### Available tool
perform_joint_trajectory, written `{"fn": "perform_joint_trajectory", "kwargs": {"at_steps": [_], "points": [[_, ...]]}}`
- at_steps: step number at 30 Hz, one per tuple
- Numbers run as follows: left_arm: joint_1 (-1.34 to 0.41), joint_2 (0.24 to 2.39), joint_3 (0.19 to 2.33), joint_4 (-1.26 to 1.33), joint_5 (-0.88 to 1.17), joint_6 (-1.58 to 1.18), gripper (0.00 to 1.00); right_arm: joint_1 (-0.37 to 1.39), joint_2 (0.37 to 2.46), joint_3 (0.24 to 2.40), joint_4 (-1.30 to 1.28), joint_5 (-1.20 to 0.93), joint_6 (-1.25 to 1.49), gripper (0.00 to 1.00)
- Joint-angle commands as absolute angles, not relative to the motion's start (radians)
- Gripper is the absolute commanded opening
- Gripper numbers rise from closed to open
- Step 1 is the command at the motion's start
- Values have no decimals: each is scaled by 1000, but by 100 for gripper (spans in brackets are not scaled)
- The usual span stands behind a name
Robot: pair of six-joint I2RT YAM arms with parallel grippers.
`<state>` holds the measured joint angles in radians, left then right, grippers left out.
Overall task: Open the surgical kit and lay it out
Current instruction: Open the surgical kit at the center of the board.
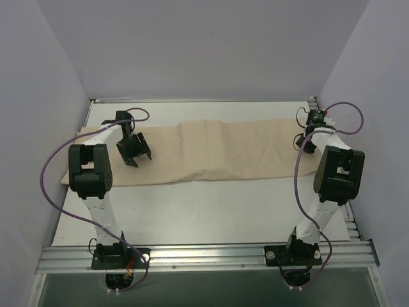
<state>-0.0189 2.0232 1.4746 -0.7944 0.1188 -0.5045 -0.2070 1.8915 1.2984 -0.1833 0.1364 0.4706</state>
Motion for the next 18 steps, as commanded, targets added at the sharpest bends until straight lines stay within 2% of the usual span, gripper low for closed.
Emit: {"fn": "perform_joint_trajectory", "kwargs": {"at_steps": [1, 5, 9, 15, 18], "points": [[-23, 1962, 1508, -796, 113, -492, 76, -287, 1913, 1252, -216, 233, 457, 22], [-31, 1950, 1503, -790, 129, -486, 79, -340, 1951, 1227, -195, 282, 431, 22], [-44, 1947, 1502, -790, 135, -488, 79, -345, 2028, 1287, -209, 249, 399, 27], [-55, 1918, 1512, -807, 107, -476, 82, -255, 2025, 1454, -268, 235, 387, 38], [-64, 1899, 1526, -811, 78, -474, 82, -213, 2039, 1546, -294, 230, 411, 48]]}}
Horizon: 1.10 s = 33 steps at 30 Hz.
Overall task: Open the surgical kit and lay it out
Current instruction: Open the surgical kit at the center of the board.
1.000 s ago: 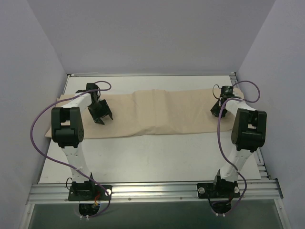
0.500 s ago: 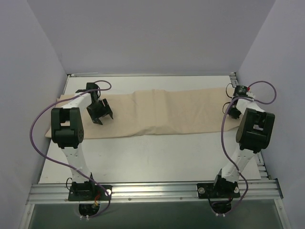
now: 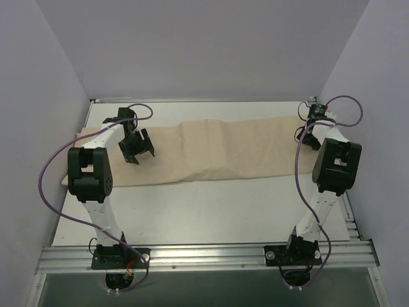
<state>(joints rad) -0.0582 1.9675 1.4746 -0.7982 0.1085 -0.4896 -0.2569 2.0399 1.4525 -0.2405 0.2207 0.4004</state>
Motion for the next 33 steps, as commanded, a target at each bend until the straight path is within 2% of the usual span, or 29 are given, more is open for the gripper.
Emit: {"fn": "perform_joint_trajectory", "kwargs": {"at_steps": [1, 6, 10, 11, 16, 21, 24, 25, 26, 28, 33], "points": [[-74, 1895, 1526, -805, 74, -472, 83, -192, 2037, 1561, -287, 223, 420, 53], [-95, 1867, 1525, -759, 96, -436, 89, -95, 2063, 1629, -186, 23, 506, 63], [-95, 1844, 1525, -729, 167, -402, 96, -6, 2083, 1650, -42, -172, 512, 65], [-97, 1844, 1534, -733, 178, -388, 94, 23, 2097, 1670, -34, -185, 512, 66], [-97, 1847, 1563, -739, 235, -371, 94, 81, 2287, 1934, -208, -37, 593, 58], [-98, 1842, 1578, -749, 253, -359, 94, 123, 2373, 2072, -342, 208, 681, 60], [-98, 1832, 1571, -741, 245, -367, 98, 137, 2447, 2215, -493, 359, 729, 58], [-100, 1830, 1563, -736, 245, -371, 100, 137, 2459, 2235, -515, 382, 739, 56], [-98, 1832, 1562, -738, 244, -373, 94, 137, 2467, 2244, -525, 414, 747, 55], [-98, 1836, 1551, -730, 247, -377, 93, 138, 2461, 2224, -512, 434, 756, 52], [-98, 1850, 1543, -723, 259, -383, 91, 137, 2477, 2212, -509, 474, 752, 49]]}}
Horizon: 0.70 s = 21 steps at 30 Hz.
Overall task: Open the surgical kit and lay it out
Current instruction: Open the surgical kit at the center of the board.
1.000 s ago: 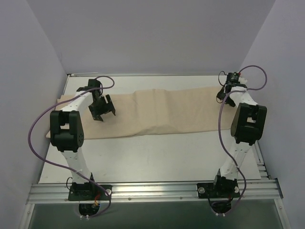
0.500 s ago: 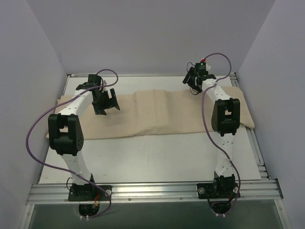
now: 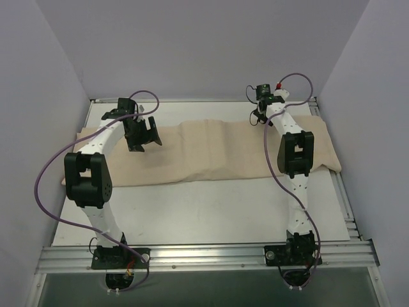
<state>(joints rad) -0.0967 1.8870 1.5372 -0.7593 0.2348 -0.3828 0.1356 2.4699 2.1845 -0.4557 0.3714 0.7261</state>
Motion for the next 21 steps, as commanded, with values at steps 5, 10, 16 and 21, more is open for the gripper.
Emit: {"fn": "perform_joint_trajectory", "kwargs": {"at_steps": [5, 10, 16, 21], "points": [[-100, 1844, 1543, -707, 270, -388, 91, 133, 2494, 2214, -474, 491, 730, 48], [-100, 1841, 1532, -703, 285, -391, 91, 118, 2529, 2270, -479, 498, 726, 47], [-100, 1836, 1526, -701, 282, -388, 91, 89, 2546, 2272, -476, 509, 721, 45], [-100, 1845, 1531, -698, 294, -393, 91, 74, 2560, 2283, -468, 514, 698, 43]]}}
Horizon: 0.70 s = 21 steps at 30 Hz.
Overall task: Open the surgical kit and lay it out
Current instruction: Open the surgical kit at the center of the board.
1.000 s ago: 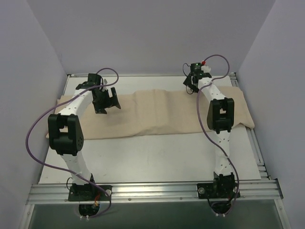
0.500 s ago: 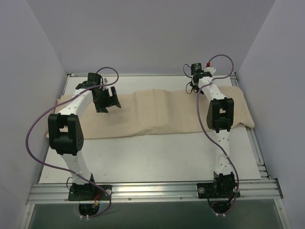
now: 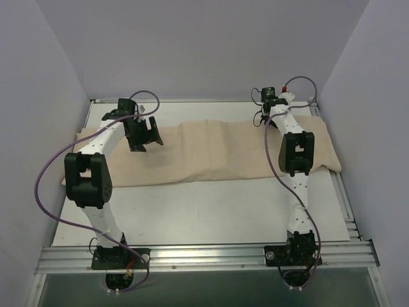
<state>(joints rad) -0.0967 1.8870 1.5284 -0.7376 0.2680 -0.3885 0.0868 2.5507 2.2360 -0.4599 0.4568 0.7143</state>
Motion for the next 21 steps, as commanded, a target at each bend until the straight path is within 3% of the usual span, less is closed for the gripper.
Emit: {"fn": "perform_joint_trajectory", "kwargs": {"at_steps": [1, 21], "points": [[-100, 1847, 1531, -696, 295, -391, 91, 74, 2563, 2284, -469, 517, 686, 43], [-98, 1861, 1534, -699, 299, -387, 91, 43, 2620, 2318, -443, 506, 675, 42]]}}
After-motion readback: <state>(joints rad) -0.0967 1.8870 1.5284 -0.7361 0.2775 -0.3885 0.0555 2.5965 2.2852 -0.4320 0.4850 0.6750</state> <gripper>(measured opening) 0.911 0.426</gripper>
